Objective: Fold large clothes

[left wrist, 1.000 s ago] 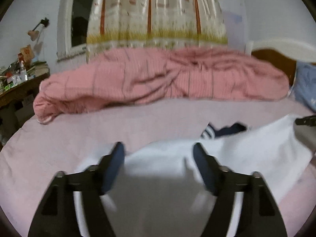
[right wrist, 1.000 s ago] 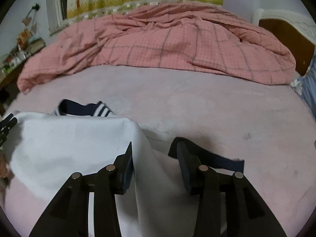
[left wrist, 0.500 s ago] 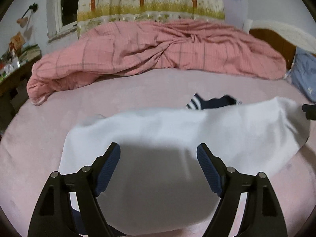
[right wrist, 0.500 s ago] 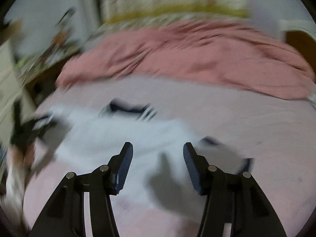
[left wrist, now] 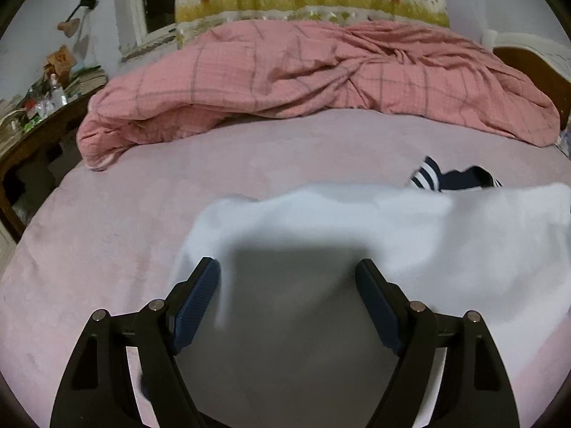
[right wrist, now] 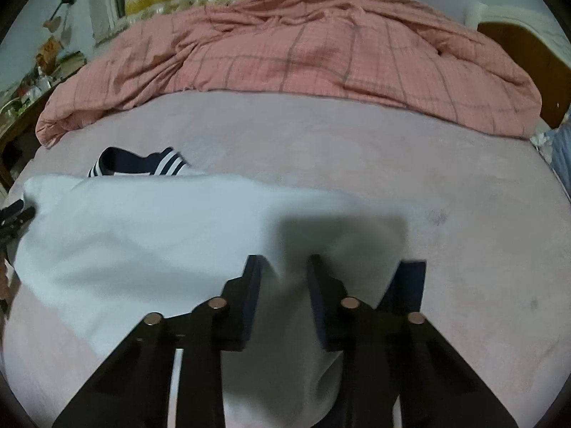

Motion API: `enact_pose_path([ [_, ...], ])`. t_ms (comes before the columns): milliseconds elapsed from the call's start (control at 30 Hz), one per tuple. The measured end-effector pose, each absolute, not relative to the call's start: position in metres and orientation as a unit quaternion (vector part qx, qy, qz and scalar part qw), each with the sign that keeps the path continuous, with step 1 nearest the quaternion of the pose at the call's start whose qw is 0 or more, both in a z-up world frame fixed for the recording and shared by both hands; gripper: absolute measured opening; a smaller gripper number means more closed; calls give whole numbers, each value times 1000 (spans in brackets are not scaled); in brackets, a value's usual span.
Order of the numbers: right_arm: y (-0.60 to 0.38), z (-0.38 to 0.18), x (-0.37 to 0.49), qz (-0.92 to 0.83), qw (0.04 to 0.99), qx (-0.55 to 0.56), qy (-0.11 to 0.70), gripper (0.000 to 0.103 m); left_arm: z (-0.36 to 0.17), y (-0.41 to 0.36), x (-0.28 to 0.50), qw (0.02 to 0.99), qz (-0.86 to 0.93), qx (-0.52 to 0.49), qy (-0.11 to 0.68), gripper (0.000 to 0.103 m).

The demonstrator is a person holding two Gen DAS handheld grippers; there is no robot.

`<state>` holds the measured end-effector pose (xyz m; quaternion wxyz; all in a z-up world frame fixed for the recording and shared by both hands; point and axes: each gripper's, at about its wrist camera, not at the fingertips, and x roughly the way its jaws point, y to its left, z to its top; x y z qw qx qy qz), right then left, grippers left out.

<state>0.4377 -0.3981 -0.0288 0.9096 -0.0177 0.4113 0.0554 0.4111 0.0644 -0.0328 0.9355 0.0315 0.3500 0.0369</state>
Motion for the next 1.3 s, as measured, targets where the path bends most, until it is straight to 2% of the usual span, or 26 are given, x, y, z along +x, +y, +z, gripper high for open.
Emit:
enact_pose_path([
  [233,-442,-34,448,-25,914,53,402,22,-12,93,405,942,41,-25,333,80],
  [300,-448,-29,446,-39,919,61,387,22,-8,99,402,943,49,-24,327,88],
  [333,-451,-22,442,-43,925,68,370,25,-7,101,403,943,53,-26,328,93],
  [367,-453,-19,440,-43,928,77,363,31,-8,105,404,941,55,-31,331,96],
  [433,-454,-16,439,-29,926,92,365,79,-14,111,409,934,48,-44,350,97],
  [467,-454,-16,439,-21,924,95,370,82,-20,114,413,929,44,-50,364,97],
  [533,-453,-23,445,2,914,104,393,78,-34,117,422,919,36,-57,388,97],
  [567,-453,-28,447,12,907,111,406,75,-40,117,426,917,32,-59,394,90],
  [600,-452,-34,451,16,902,114,415,63,-43,117,427,918,27,-61,391,78],
  [633,-451,-38,453,22,900,118,419,46,-44,117,428,921,14,-62,385,41],
  [667,-449,-39,452,29,901,123,414,35,-41,115,426,924,17,-58,378,8],
  [700,-447,-36,449,25,912,123,391,9,-36,116,424,931,43,-47,359,6],
  [767,-439,-24,439,8,942,95,321,7,-26,117,416,945,50,-45,319,5],
  [867,-430,-14,435,-6,953,73,293,7,-26,122,419,943,46,-60,325,4],
  [933,-431,-18,442,-18,950,72,304,7,-38,123,429,934,58,-56,348,5],
  [1067,-434,-55,473,-68,918,37,388,6,-66,120,450,914,88,-36,395,5],
  [1233,-436,-58,476,-65,914,37,399,6,-66,111,447,913,106,-6,394,7],
  [1300,-438,-55,473,-66,915,41,395,6,-59,110,438,922,108,-4,371,11],
])
